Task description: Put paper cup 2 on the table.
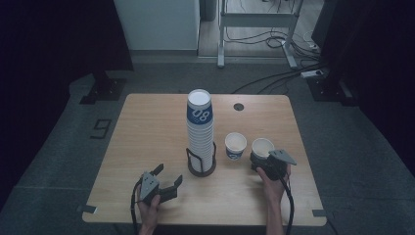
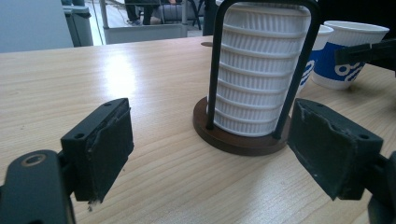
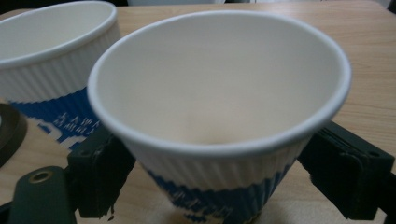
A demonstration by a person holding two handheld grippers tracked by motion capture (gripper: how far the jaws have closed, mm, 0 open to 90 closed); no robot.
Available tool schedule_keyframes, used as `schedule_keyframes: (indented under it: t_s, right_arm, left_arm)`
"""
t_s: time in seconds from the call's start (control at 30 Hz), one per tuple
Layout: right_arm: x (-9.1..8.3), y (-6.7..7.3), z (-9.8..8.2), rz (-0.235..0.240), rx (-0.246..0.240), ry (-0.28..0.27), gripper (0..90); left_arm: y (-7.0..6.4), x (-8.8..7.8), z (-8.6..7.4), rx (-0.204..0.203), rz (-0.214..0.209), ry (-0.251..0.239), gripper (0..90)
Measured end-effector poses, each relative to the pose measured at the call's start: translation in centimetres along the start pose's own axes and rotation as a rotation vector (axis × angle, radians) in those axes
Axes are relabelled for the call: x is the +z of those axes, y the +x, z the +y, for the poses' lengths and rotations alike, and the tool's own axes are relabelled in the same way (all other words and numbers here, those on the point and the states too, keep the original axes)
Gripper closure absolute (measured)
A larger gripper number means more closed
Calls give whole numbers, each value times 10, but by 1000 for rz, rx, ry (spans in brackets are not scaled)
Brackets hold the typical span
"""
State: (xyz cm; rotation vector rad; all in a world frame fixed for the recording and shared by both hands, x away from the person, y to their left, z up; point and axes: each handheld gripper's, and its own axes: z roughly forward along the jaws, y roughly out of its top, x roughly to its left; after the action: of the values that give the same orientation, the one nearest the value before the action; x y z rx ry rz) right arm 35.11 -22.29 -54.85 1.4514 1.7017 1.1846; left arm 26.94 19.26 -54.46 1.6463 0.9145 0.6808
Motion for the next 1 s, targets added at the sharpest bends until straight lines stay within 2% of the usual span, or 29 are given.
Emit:
schedule_keyframes:
  t_s: [0.07,0.2,0.27,0.37,0.47,0.67,0.77,0.83,0.87,1.0]
  right_arm:
    - [-2,2,0,-8,-14,3,133]
    - [-12,3,-2,-28,15,-18,127]
    - [-14,3,-4,-10,17,-24,135]
    - [-19,3,-9,9,46,-43,133]
    - [-24,7,-12,-11,28,-58,134]
    - [-35,13,-15,45,49,-110,142]
    - [-45,20,-20,64,52,-141,140]
    - [-47,23,-22,57,45,-146,139]
    - [-52,29,-24,70,38,-166,139]
    - [-60,42,-24,81,5,-188,140]
  left_arm:
    - [0,0,0,2,0,-1,142]
    - [-1,0,0,4,-1,-4,142]
    - [-1,0,0,5,-3,-5,142]
    - [-1,0,0,-3,9,1,142]
    - [-1,1,0,-3,13,4,143]
    - [-2,0,0,-11,18,-3,142]
    - [-3,-2,-1,-11,19,-1,142]
    - [-3,-2,-1,-12,23,-1,143]
    - [-3,-2,-1,-11,24,1,143]
    - [-4,-1,0,-8,21,11,144]
